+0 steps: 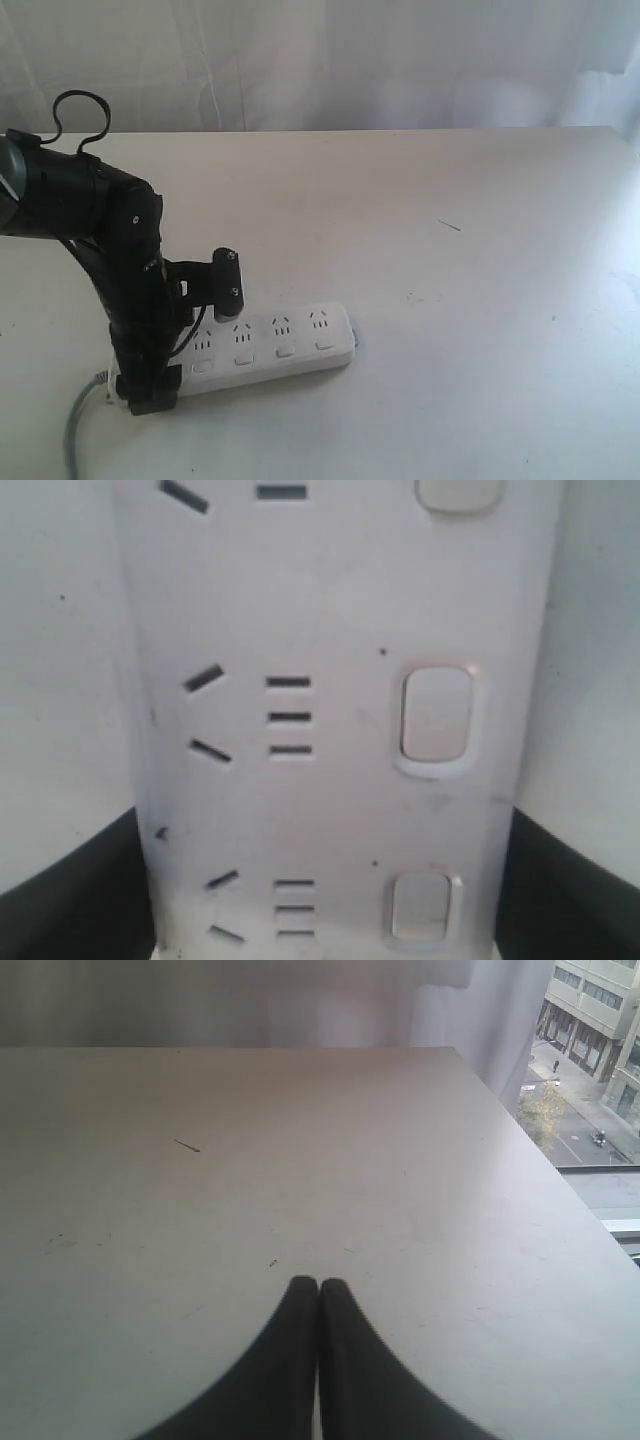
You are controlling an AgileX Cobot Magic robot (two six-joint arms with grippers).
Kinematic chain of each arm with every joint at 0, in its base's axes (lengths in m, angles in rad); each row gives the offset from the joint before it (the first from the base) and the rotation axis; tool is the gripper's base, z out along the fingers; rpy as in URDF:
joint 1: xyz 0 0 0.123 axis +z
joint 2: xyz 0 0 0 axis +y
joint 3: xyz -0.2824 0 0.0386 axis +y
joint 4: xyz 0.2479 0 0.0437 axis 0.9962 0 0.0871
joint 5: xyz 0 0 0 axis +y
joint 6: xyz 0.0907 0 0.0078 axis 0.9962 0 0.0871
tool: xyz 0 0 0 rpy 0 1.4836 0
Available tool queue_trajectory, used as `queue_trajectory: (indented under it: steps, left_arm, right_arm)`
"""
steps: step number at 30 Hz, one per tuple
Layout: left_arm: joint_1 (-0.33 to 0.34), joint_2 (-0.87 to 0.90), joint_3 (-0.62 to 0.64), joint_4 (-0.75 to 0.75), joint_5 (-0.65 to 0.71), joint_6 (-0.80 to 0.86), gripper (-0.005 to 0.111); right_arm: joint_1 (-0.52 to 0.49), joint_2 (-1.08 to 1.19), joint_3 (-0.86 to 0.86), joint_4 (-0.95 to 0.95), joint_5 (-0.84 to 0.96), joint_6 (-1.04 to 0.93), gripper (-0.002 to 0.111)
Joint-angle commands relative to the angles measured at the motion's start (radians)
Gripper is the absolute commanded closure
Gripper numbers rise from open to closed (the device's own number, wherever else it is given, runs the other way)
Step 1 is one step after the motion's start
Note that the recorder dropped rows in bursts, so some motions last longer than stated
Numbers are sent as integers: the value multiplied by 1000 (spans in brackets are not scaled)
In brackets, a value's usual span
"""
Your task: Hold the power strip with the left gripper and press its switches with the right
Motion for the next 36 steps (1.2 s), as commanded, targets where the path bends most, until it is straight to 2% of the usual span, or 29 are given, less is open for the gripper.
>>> queue_trajectory:
  steps: [1,3,4,6,8,11,15,16,26,36]
  left_arm:
    - [0,0,5,-8,-42,-14,93]
    - [0,0,5,-8,-51,-14,105]
    - [0,0,5,-6,-56,-14,107]
    - [0,0,5,-6,-60,-13,105]
    - [0,0,5,-6,-60,-6,97]
    - [0,0,5,-2,-60,-6,69]
    - [0,0,5,-2,-88,-8,4]
    - [0,0,5,0,-90,-13,2]
    - [0,0,5,96,22,-42,4]
    - [0,0,5,67,-9,-81,4]
  right_arm:
    - [-9,-5,2,-3,-4,-5,108]
    - [-9,-5,2,-3,-4,-5,108]
    - [-9,-5,2,-3,-4,-5,108]
    - [-9,-5,2,-3,-4,-5,108]
    - [-9,-5,2,-3,-4,-5,108]
    - [-9,-5,2,-3,-4,-5,108]
    - [-9,-5,2,-3,-4,-5,108]
    - [-9,-5,2,-3,-4,-5,108]
    - [-9,-5,2,-3,-4,-5,108]
    - [-9,-5,2,-3,-4,-5,108]
